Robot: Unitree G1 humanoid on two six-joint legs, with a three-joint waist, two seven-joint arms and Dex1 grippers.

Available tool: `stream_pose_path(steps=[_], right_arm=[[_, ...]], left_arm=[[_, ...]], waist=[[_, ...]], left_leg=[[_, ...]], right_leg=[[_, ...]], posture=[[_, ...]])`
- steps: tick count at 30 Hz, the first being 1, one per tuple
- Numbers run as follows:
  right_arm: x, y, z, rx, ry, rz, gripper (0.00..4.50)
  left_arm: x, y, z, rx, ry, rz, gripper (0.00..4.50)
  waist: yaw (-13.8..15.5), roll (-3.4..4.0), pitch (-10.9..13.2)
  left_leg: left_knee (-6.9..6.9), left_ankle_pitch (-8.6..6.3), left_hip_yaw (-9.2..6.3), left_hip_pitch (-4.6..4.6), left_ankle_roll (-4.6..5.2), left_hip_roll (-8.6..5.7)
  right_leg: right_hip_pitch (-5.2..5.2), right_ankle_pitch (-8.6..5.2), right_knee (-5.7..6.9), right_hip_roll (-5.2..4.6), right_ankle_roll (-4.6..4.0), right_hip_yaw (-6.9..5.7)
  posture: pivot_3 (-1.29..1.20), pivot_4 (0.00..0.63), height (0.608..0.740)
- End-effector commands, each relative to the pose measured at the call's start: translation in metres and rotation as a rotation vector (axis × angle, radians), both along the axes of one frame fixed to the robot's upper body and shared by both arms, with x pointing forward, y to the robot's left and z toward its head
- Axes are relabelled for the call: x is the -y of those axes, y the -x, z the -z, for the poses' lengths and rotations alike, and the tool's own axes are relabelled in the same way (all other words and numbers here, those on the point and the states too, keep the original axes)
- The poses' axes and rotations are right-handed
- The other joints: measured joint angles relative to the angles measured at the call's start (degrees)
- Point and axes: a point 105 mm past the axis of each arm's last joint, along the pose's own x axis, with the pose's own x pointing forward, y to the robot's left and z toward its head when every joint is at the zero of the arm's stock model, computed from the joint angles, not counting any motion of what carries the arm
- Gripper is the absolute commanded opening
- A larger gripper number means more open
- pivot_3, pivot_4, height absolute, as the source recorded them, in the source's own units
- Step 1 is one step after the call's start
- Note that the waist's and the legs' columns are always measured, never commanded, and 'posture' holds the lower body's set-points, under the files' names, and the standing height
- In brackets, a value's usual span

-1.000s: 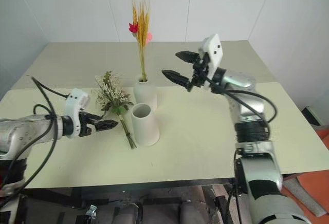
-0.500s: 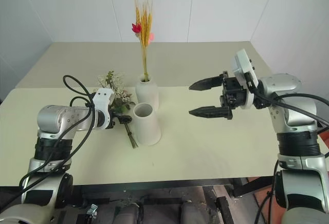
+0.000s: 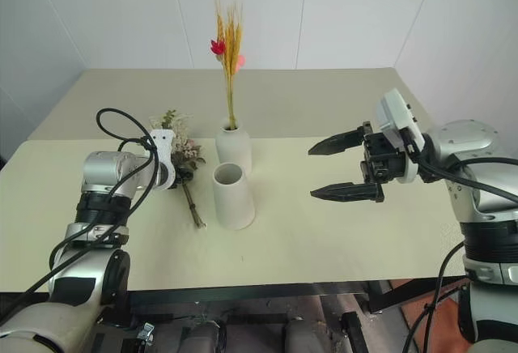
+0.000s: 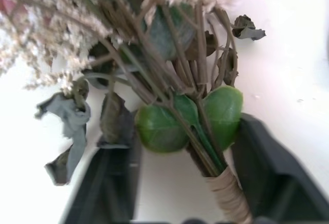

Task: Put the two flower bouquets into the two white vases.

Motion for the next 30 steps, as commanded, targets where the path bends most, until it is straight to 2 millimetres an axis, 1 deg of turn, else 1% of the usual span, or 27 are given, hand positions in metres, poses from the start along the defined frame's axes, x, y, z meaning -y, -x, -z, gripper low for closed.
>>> stream_pose_path(steps=[1, 4, 5, 7, 9, 10, 11, 14, 17, 18, 19, 21, 23, 26, 28, 30], right_arm=[[0.0, 0.008, -0.008, 0.031, -0.008, -0.016, 4.5], [0.0, 0.009, -0.005, 0.024, -0.006, -0.014, 4.5], [0.001, 0.009, -0.004, 0.021, -0.007, -0.012, 4.5], [0.001, 0.009, -0.004, 0.018, -0.01, -0.008, 4.5], [0.002, 0.008, -0.003, 0.013, -0.017, 0.003, 4.5], [0.003, 0.008, -0.003, 0.01, -0.021, 0.008, 4.5], [0.003, 0.008, -0.002, 0.007, -0.024, 0.012, 4.5], [0.005, 0.008, 0.002, 0.0, -0.02, 0.026, 4.5], [0.007, 0.008, 0.004, -0.004, -0.022, 0.04, 4.5], [0.009, 0.008, 0.004, -0.006, -0.025, 0.049, 4.5], [0.01, 0.007, 0.005, -0.009, -0.028, 0.058, 4.5], [0.012, 0.007, 0.006, -0.012, -0.034, 0.072, 4.5], [0.012, 0.007, 0.007, -0.014, -0.038, 0.079, 4.5], [0.01, 0.007, 0.009, -0.008, -0.04, 0.087, 4.5], [0.01, 0.007, 0.008, -0.006, -0.048, 0.093, 4.5], [0.009, 0.008, 0.009, -0.004, -0.053, 0.099, 4.5]], left_arm=[[-0.008, -0.001, -0.007, 0.026, -0.008, -0.016, 1.17], [-0.017, 0.001, -0.011, 0.049, -0.033, -0.028, 0.34], [-0.021, 0.002, -0.016, 0.071, -0.041, -0.034, 0.2], [-0.027, 0.004, -0.023, 0.111, -0.049, -0.041, 0.18], [-0.036, 0.005, -0.041, 0.221, -0.031, -0.037, 0.18], [-0.038, 0.006, -0.052, 0.283, -0.01, -0.019, 0.18], [-0.039, 0.008, -0.059, 0.322, 0.003, -0.004, 0.18], [-0.033, 0.024, -0.103, 0.569, 0.085, 0.154, 0.18], [-0.029, 0.038, -0.127, 0.703, 0.13, 0.254, 0.18], [-0.025, 0.044, -0.139, 0.753, 0.164, 0.304, 0.18], [-0.019, 0.053, -0.157, 0.838, 0.231, 0.367, 0.18], [-0.008, 0.069, -0.186, 0.945, 0.367, 0.487, 0.18], [0.006, 0.085, -0.206, 1.011, 0.483, 0.623, 0.18], [0.033, 0.103, -0.221, 1.063, 0.598, 0.843, 0.18], [0.05, 0.108, -0.226, 1.077, 0.659, 0.959, 0.18], [0.066, 0.109, -0.231, 1.077, 0.733, 1.045, 0.18]], waist=[[0.0, 0.0, 0.0], [0.0, 0.0, 0.0], [-0.1, 0.0, 0.0], [-0.2, 0.0, 0.0], [-0.2, 0.0, 0.0], [-0.2, 0.0, 0.0], [-0.2, -0.01, 0.0], [-0.1, -0.01, 0.0], [0.1, -0.01, 0.0], [0.3, -0.01, 0.0], [0.4, -0.01, 0.0], [0.5, -0.01, 0.0], [0.5, -0.02, 0.0], [0.5, -0.02, 0.0], [0.5, -0.02, 0.0], [0.6, -0.02, 0.0]], left_leg=[[0.0, 0.0, 0.0, 0.0, 0.0, 0.0], [0.0, 0.0, 0.0, -0.02, 0.0, -0.02], [0.0, 0.0, 0.0, -0.03, 0.0, -0.02], [-0.01, 0.0, 0.0, -0.02, 0.0, -0.01], [-0.03, 0.0, -0.01, -0.02, 0.0, 0.0], [-0.03, 0.0, -0.01, -0.03, 0.0, 0.0], [-0.03, 0.0, 0.0, -0.03, 0.0, 0.0], [-0.03, 0.0, 0.0, -0.06, 0.0, 0.01], [-0.02, 0.0, 0.03, -0.07, -0.01, 0.0], [-0.01, 0.0, 0.02, -0.06, 0.0, 0.0], [0.01, 0.0, 0.02, -0.06, 0.0, 0.0], [0.05, 0.0, 0.02, -0.08, 0.0, 0.0], [0.08, 0.0, 0.02, -0.1, 0.0, 0.0], [0.08, 0.0, 0.02, -0.1, 0.0, 0.01], [0.08, 0.0, 0.03, -0.09, 0.0, 0.0], [0.1, 0.0, 0.02, -0.07, 0.01, 0.0]], right_leg=[[0.0, 0.0, 0.0, 0.0, 0.01, 0.0], [-0.01, -0.01, 0.0, -0.02, 0.02, 0.0], [-0.01, -0.01, 0.0, -0.02, 0.02, 0.0], [-0.02, -0.01, 0.0, -0.01, 0.02, 0.0], [-0.04, -0.01, 0.01, -0.01, 0.02, 0.0], [-0.05, -0.01, 0.01, -0.01, 0.01, 0.0], [-0.05, -0.01, 0.01, -0.01, 0.01, 0.0], [-0.06, 0.02, 0.0, -0.02, -0.03, 0.0], [-0.06, 0.12, -0.03, -0.06, -0.21, 0.0], [-0.01, 0.11, -0.03, -0.06, -0.19, -0.02], [0.0, 0.05, -0.04, -0.06, -0.1, -0.04], [0.01, 0.0, -0.05, -0.07, 0.01, -0.04], [0.01, 0.0, -0.04, -0.07, 0.01, -0.05], [0.02, -0.01, -0.06, -0.06, 0.03, -0.05], [0.04, -0.02, -0.06, -0.07, 0.04, -0.04], [0.07, -0.02, -0.04, -0.06, 0.05, -0.05]], posture=[[0.0, 0.15, 0.74], [0.0, 0.15, 0.74], [0.0, 0.15, 0.74], [0.0, 0.15, 0.74], [0.0, 0.15, 0.74], [0.0, 0.15, 0.74], [0.0, 0.15, 0.74], [0.0, 0.15, 0.74], [0.0, 0.15, 0.74], [0.0, 0.15, 0.74], [0.0, 0.15, 0.74], [0.0, 0.15, 0.74], [0.0, 0.15, 0.74], [0.0, 0.15, 0.74], [0.0, 0.15, 0.74], [0.0, 0.15, 0.74]])
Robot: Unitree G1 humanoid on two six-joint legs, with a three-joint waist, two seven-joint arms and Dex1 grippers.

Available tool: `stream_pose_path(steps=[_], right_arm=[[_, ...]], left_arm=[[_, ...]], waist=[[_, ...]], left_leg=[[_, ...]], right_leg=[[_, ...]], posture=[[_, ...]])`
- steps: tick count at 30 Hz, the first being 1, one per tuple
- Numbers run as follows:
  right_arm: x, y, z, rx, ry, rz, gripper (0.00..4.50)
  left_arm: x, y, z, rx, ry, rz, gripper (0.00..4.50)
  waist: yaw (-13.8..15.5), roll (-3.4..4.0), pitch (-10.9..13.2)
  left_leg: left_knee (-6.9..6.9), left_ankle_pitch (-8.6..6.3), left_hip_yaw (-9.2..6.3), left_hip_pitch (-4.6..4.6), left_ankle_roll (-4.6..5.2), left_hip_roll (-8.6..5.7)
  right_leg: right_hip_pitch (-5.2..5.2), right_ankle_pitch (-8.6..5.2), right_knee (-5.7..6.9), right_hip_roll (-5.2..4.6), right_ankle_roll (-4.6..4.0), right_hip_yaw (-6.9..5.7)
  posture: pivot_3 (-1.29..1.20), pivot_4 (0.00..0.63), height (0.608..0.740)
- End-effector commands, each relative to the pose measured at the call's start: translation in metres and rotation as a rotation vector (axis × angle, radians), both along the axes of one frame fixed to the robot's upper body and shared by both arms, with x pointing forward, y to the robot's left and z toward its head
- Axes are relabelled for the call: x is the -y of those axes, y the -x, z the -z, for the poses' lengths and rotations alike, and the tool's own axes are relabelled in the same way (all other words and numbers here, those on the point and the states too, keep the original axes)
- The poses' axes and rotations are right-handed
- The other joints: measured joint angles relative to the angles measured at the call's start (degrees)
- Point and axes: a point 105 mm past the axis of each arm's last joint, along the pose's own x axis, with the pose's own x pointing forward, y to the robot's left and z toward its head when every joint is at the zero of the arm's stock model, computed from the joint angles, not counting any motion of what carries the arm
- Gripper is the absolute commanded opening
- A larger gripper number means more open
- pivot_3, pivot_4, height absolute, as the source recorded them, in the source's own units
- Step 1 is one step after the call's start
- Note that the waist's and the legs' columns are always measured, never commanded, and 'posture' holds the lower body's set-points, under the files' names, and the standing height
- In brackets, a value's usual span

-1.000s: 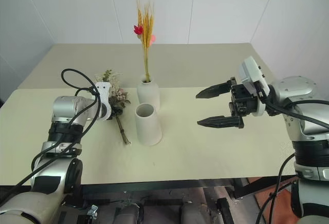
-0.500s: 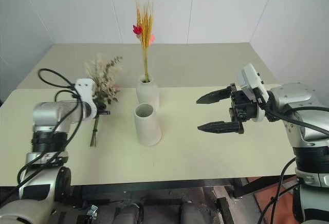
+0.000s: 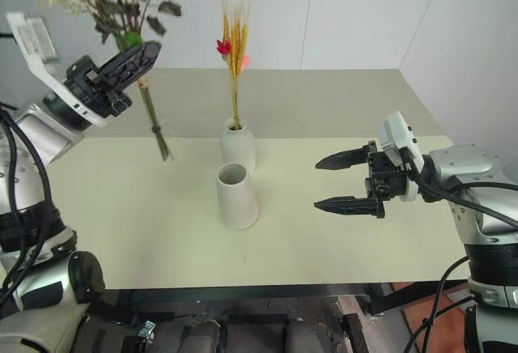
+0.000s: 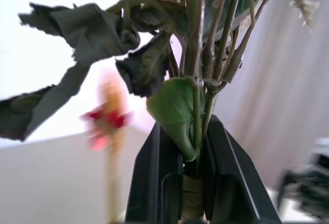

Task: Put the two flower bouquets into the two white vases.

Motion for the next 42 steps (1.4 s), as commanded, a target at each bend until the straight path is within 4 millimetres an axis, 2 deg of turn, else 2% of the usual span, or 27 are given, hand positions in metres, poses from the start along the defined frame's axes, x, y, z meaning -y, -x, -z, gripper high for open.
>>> stream_pose_path(steps=[1, 6, 9, 18, 27, 36, 41, 42], right_arm=[[-0.001, 0.007, -0.013, 0.055, -0.023, -0.004, 4.5], [0.0, 0.01, -0.013, 0.062, -0.028, 0.02, 4.5], [0.002, 0.014, -0.013, 0.063, -0.034, 0.035, 4.5], [0.007, 0.019, -0.011, 0.054, -0.041, 0.074, 4.5], [0.004, 0.019, -0.008, 0.048, -0.044, 0.069, 4.5], [0.005, 0.02, -0.008, 0.044, -0.049, 0.071, 4.5], [0.004, 0.022, -0.007, 0.044, -0.051, 0.074, 4.5], [0.004, 0.022, -0.008, 0.044, -0.052, 0.075, 4.5]], left_arm=[[0.028, 0.009, -0.017, 0.09, 0.03, 0.174, 0.18], [0.063, -0.001, -0.009, 0.106, -0.005, 0.285, 0.18], [0.073, -0.006, -0.001, 0.106, -0.025, 0.31, 0.18], [0.073, -0.005, 0.018, 0.097, -0.068, 0.341, 0.18], [0.069, -0.007, 0.015, 0.102, -0.053, 0.337, 0.18], [0.075, -0.012, 0.034, 0.079, -0.077, 0.31, 0.18], [0.08, -0.014, 0.051, 0.058, -0.122, 0.304, 0.18], [0.081, -0.015, 0.055, 0.058, -0.14, 0.299, 0.53]], waist=[[0.1, 0.0, 0.0], [0.0, 0.0, 0.0], [-0.2, 0.0, 0.0], [-0.6, 0.0, 0.0], [-0.4, 0.0, 0.0], [-0.4, 0.0, 0.0], [-0.4, 0.0, 0.0], [-0.4, 0.0, 0.0]], left_leg=[[0.03, 0.0, -0.01, 0.01, 0.0, 0.0], [0.04, 0.0, 0.01, 0.0, 0.0, -0.01], [0.04, 0.0, 0.01, -0.03, 0.01, -0.02], [0.04, 0.0, 0.01, 0.01, 0.01, 0.0], [0.04, 0.0, 0.0, -0.03, 0.01, 0.0], [0.03, 0.0, 0.0, -0.02, 0.01, 0.0], [0.04, 0.0, 0.0, -0.03, 0.01, 0.0], [0.04, 0.0, 0.0, -0.02, 0.01, 0.0]], right_leg=[[0.0, 0.0, 0.0, 0.01, 0.0, 0.0], [0.03, 0.01, -0.05, 0.01, 0.04, 0.03], [0.01, 0.01, -0.06, 0.0, 0.04, 0.05], [0.01, 0.01, -0.04, 0.02, 0.04, 0.06], [0.01, 0.0, -0.07, 0.01, 0.05, 0.05], [0.01, 0.0, -0.07, 0.02, 0.05, 0.05], [0.01, 0.0, -0.07, 0.01, 0.05, 0.05], [0.02, 0.0, -0.07, 0.02, 0.05, 0.05]], posture=[[0.0, 0.15, 0.74], [0.0, 0.15, 0.74], [0.0, 0.15, 0.74], [0.0, 0.15, 0.74], [0.0, 0.15, 0.74], [0.0, 0.15, 0.74], [0.0, 0.15, 0.74], [0.0, 0.15, 0.74]])
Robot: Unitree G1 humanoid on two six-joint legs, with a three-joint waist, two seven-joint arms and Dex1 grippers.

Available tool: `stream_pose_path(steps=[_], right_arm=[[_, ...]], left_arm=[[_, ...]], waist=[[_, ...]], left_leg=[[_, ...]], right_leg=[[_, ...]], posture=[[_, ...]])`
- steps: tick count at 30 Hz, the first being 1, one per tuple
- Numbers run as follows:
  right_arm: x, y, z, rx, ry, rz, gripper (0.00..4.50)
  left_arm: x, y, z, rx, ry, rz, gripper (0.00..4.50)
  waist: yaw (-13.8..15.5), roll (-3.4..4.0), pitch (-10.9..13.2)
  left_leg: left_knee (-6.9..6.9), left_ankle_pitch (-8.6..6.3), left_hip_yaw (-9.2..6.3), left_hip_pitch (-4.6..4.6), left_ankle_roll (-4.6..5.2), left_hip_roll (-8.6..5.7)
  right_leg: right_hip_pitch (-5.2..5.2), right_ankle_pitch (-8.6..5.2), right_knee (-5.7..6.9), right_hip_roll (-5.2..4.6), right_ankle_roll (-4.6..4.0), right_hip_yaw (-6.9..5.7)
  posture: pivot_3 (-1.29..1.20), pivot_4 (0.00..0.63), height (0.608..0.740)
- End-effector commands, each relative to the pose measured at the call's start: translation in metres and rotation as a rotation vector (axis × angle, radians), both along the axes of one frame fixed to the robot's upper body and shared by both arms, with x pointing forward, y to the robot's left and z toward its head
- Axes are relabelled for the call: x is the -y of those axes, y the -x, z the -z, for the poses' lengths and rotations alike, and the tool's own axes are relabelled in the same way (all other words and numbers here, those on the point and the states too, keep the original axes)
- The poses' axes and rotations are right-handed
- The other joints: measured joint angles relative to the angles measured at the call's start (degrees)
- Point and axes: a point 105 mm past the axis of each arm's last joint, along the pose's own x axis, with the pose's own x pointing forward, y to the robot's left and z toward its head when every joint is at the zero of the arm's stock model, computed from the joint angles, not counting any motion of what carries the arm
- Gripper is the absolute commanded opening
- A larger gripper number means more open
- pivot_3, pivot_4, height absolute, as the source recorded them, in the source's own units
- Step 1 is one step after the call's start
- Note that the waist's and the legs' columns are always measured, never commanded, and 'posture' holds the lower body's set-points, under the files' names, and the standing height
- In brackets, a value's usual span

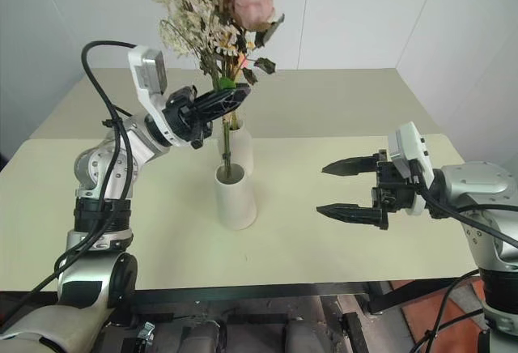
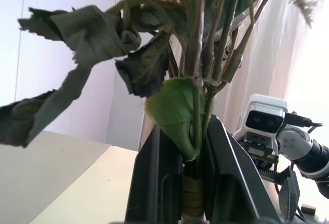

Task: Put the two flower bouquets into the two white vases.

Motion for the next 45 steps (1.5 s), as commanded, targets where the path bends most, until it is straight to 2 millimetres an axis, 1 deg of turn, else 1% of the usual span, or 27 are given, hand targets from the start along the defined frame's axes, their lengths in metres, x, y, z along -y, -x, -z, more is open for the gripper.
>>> stream_pose_path(steps=[1, 2, 7, 12, 13, 18, 20, 21, 23, 25, 28, 33, 37, 42, 45], right_arm=[[0.0, 0.006, -0.013, 0.046, -0.011, -0.008, 4.5], [0.001, 0.006, -0.013, 0.047, -0.009, -0.005, 4.5], [0.002, 0.004, -0.014, 0.046, -0.009, 0.003, 4.5], [0.001, 0.002, -0.012, 0.037, -0.009, 0.001, 4.5], [0.001, 0.002, -0.011, 0.036, -0.007, -0.002, 4.5], [0.0, -0.001, -0.009, 0.024, 0.001, -0.01, 4.5], [0.001, -0.001, -0.007, 0.016, 0.002, -0.013, 4.5], [0.001, -0.002, -0.007, 0.013, 0.004, -0.012, 4.5], [0.002, -0.005, -0.006, 0.009, 0.007, -0.004, 4.5], [0.002, -0.009, -0.007, 0.011, -0.013, 0.02, 4.5], [0.004, -0.014, -0.01, 0.014, -0.03, 0.047, 4.5], [0.013, -0.017, -0.012, 0.017, -0.037, 0.09, 4.5], [0.02, -0.02, -0.011, 0.016, -0.023, 0.135, 4.5], [0.022, -0.017, -0.013, 0.013, -0.03, 0.161, 4.5], [0.024, -0.015, -0.009, 0.005, -0.015, 0.186, 4.5]], left_arm=[[0.004, 0.004, 0.005, 0.044, -0.036, 0.001, 0.89], [0.004, 0.004, 0.009, 0.041, -0.048, -0.005, 1.1], [-0.011, 0.006, 0.016, 0.019, -0.073, -0.034, 2.71], [-0.041, 0.019, 0.029, -0.014, -0.138, -0.1, 4.35], [-0.048, 0.023, 0.033, -0.026, -0.156, -0.111, 4.48], [-0.085, 0.047, 0.056, -0.073, -0.286, -0.182, 4.48], [-0.104, 0.061, 0.068, -0.071, -0.387, -0.225, 4.48], [-0.114, 0.068, 0.07, -0.083, -0.42, -0.244, 4.48], [-0.126, 0.076, 0.071, -0.095, -0.445, -0.268, 4.48], [-0.146, 0.087, 0.068, -0.117, -0.445, -0.321, 4.48], [-0.162, 0.102, 0.064, -0.134, -0.472, -0.369, 4.48], [-0.169, 0.112, 0.055, -0.127, -0.475, -0.425, 4.48], [-0.164, 0.117, 0.05, -0.117, -0.462, -0.42, 4.48], [-0.158, 0.117, 0.048, -0.135, -0.44, -0.4, 4.48], [-0.155, 0.115, 0.049, -0.141, -0.435, -0.395, 4.48]], waist=[[-0.1, 0.0, 0.0], [0.0, 0.0, 0.0], [-0.2, 0.0, 0.0], [-0.3, 0.0, 0.0], [-0.3, 0.0, 0.0], [-0.3, 0.01, 0.0], [-0.3, 0.01, 0.0], [-0.4, 0.01, 0.0], [-0.2, 0.02, 0.0], [-0.1, 0.02, 0.0], [0.0, 0.02, 0.0], [0.3, 0.02, 0.0], [0.2, 0.02, 0.0], [0.0, 0.02, 0.0], [0.1, 0.02, 0.0]], left_leg=[[-0.01, 0.0, 0.0, 0.0, 0.0, 0.0], [0.0, 0.0, 0.0, 0.0, 0.0, 0.0], [-0.01, 0.0, 0.0, 0.0, 0.0, 0.02], [-0.02, 0.0, 0.01, 0.0, 0.0, 0.04], [-0.02, 0.0, 0.01, 0.01, 0.0, 0.05], [-0.03, 0.0, 0.04, 0.04, 0.0, 0.08], [-0.03, -0.01, 0.04, 0.04, -0.01, 0.1], [-0.05, -0.01, 0.07, 0.03, -0.01, 0.11], [-0.09, -0.01, 0.12, 0.04, -0.01, 0.14], [-0.08, -0.01, 0.11, 0.04, -0.01, 0.16], [-0.09, -0.01, 0.18, 0.06, -0.01, 0.21], [-0.11, -0.02, 0.2, 0.04, -0.02, 0.21], [-0.13, -0.02, 0.23, 0.05, -0.02, 0.22], [-0.18, -0.02, 0.25, 0.06, -0.02, 0.23], [-0.18, -0.02, 0.25, 0.06, -0.02, 0.23]], right_leg=[[-0.01, 0.0, 0.0, 0.0, 0.0, 0.0], [-0.01, 0.0, 0.0, 0.0, 0.0, 0.0], [-0.02, 0.0, 0.01, 0.01, 0.0, 0.0], [-0.03, 0.0, 0.0, 0.01, -0.01, 0.01], [-0.03, 0.0, 0.01, 0.01, -0.01, 0.01], [-0.04, -0.02, 0.02, 0.01, -0.05, 0.0], [-0.05, -0.04, 0.01, 0.01, -0.07, -0.01], [-0.06, -0.08, -0.02, 0.01, -0.16, -0.01], [-0.1, -0.21, -0.03, 0.0, -0.39, 0.0], [-0.1, -0.27, -0.02, 0.0, -0.53, -0.04], [-0.1, -0.26, -0.08, -0.03, -0.59, -0.04], [-0.13, -0.31, -0.09, -0.07, -0.67, -0.06], [-0.15, -0.31, -0.09, -0.07, -0.67, -0.06], [-0.17, -0.32, -0.08, -0.06, -0.68, -0.05], [-0.17, -0.32, -0.09, -0.06, -0.69, -0.05]], posture=[[0.0, 0.15, 0.74], [0.0, 0.15, 0.74], [0.0, 0.15, 0.74], [0.0, 0.15, 0.74], [0.0, 0.15, 0.74], [0.0, 0.15, 0.74], [0.0, 0.15, 0.74], [0.0, 0.15, 0.74], [0.0, 0.15, 0.74], [0.0, 0.15, 0.74], [0.0, 0.15, 0.74], [0.0, 0.15, 0.74], [0.0, 0.15, 0.74], [0.0, 0.15, 0.74], [0.0, 0.15, 0.74]])
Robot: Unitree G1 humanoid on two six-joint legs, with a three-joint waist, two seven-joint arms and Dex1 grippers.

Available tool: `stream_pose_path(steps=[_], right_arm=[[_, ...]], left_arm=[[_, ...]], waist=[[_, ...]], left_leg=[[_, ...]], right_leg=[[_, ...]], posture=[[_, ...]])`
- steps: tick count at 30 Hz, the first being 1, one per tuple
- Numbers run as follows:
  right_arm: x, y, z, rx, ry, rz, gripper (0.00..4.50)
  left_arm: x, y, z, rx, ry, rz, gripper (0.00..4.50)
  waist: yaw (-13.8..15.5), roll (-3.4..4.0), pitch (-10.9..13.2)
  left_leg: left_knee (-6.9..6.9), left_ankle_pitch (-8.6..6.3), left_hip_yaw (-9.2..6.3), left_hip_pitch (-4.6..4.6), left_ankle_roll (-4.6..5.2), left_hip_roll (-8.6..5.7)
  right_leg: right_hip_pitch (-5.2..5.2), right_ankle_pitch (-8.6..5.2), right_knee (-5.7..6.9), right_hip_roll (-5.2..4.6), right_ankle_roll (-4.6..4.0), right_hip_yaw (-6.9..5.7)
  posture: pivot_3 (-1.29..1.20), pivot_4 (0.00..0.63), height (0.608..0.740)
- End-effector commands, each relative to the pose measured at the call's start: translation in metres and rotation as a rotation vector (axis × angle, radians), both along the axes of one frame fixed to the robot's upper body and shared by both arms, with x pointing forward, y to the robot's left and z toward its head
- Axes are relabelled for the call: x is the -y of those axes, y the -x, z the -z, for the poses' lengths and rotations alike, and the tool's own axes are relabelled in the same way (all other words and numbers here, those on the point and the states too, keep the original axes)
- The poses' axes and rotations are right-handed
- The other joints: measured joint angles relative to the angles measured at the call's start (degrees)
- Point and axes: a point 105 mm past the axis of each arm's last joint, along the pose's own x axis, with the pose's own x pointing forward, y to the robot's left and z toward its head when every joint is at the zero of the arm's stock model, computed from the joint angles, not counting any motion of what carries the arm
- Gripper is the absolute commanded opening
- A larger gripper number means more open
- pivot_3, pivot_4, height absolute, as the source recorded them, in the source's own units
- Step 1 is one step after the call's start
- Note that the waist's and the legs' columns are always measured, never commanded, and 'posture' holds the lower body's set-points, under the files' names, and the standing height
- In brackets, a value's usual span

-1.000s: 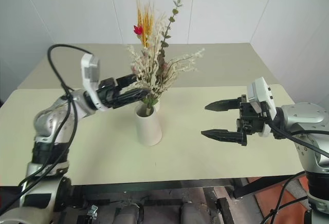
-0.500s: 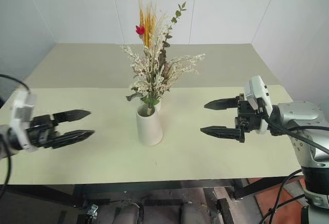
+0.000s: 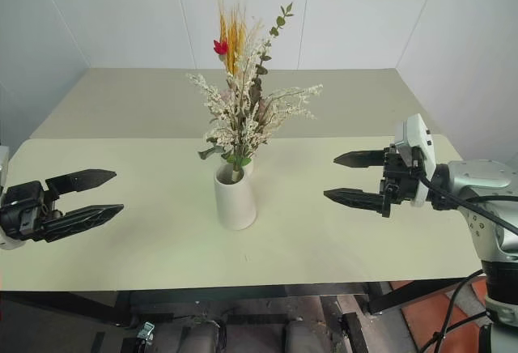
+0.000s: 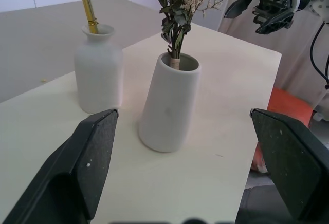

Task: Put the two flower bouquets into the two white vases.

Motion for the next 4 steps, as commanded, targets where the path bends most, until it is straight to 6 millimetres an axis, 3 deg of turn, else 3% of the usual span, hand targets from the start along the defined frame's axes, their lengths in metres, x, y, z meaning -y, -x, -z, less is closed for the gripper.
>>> stream_pose_path(steps=[1, 4], right_arm=[[0.0044, 0.0064, -0.0096, 0.039, 0.013, 0.029, 4.5], [0.0054, 0.0085, -0.009, 0.036, 0.009, 0.043, 4.5]], left_arm=[[0.0068, 0.0012, -0.009, 0.028, -0.008, 0.021, 4.48], [0.0091, 0.0, -0.0096, 0.024, 0.001, 0.029, 4.48]], waist=[[0.0, 0.0, 0.0], [0.0, 0.0, 0.0]], left_leg=[[0.0, 0.0, 0.0, 0.0, 0.0, 0.0], [0.02, 0.0, 0.0, 0.0, 0.0, 0.0]], right_leg=[[0.0, 0.0, 0.0, 0.0, 0.0, 0.0], [0.01, 0.0, 0.0, 0.0, 0.0, 0.0]], posture=[[0.0, 0.15, 0.74], [0.0, 0.15, 0.74]])
